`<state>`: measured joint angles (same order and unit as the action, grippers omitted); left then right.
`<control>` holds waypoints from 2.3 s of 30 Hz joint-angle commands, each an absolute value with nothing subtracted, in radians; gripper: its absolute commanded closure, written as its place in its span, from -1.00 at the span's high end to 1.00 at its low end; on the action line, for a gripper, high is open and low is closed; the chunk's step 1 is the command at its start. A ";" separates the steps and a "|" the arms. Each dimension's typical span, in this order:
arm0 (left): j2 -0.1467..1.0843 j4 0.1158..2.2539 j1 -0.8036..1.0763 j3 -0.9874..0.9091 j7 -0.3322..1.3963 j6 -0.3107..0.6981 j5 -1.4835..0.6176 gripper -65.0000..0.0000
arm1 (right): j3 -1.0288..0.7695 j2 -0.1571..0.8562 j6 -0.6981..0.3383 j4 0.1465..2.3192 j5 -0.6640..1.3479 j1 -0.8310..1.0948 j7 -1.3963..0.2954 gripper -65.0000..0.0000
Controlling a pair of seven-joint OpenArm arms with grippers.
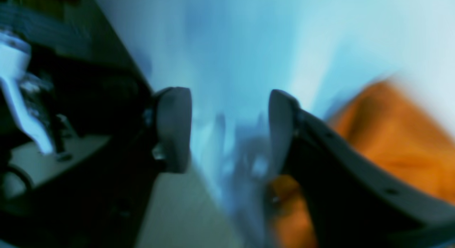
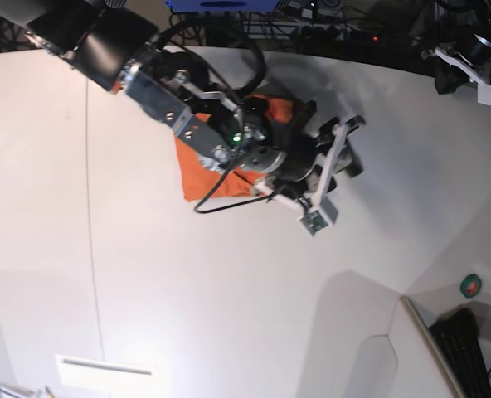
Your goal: Layout the t-shirt on the table in an organized manner, then fold the t-shirt properly
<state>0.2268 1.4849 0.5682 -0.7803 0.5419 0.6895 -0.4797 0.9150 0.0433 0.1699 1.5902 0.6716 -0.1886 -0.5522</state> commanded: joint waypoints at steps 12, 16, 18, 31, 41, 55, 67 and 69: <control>0.237 1.498 0.572 -0.786 0.522 0.698 -0.495 -1.00 | 0.915 0.203 0.349 1.603 0.676 -0.047 -0.610 -1.00; 0.237 1.498 0.572 -0.783 0.522 0.698 -0.495 -1.00 | 0.920 0.185 0.348 1.534 0.674 -0.041 -0.610 -1.00; 0.236 1.498 0.572 -0.785 0.522 0.698 -0.495 -1.00 | 0.920 0.174 0.346 1.514 0.674 -0.044 -0.610 -1.00; 0.236 1.501 0.555 -0.779 0.522 0.698 -0.495 -1.00 | 1.026 0.094 0.344 1.395 0.674 -0.148 -0.615 -1.00; 0.236 1.501 0.549 -0.779 0.522 0.698 -0.495 -1.00 | 1.214 0.024 0.344 1.314 0.676 -0.268 -0.615 -1.00; 0.231 1.554 0.556 -0.684 0.522 0.698 -0.495 -1.00 | 1.211 0.056 0.423 1.406 0.682 -0.341 -0.616 -1.00; 0.145 1.733 0.418 -0.676 0.782 0.698 -0.498 -0.59 | 0.981 0.225 0.460 1.690 0.680 -0.242 -0.756 -1.00; 0.136 1.736 0.374 -0.671 0.834 0.698 -0.498 -0.11 | 0.897 0.260 0.460 1.732 0.680 -0.196 -0.756 -1.00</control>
<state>0.1211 1.7180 0.3664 -0.6643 0.8463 0.6891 -0.4847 0.8890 0.2787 0.4721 1.7096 0.6617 -0.1867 -0.7609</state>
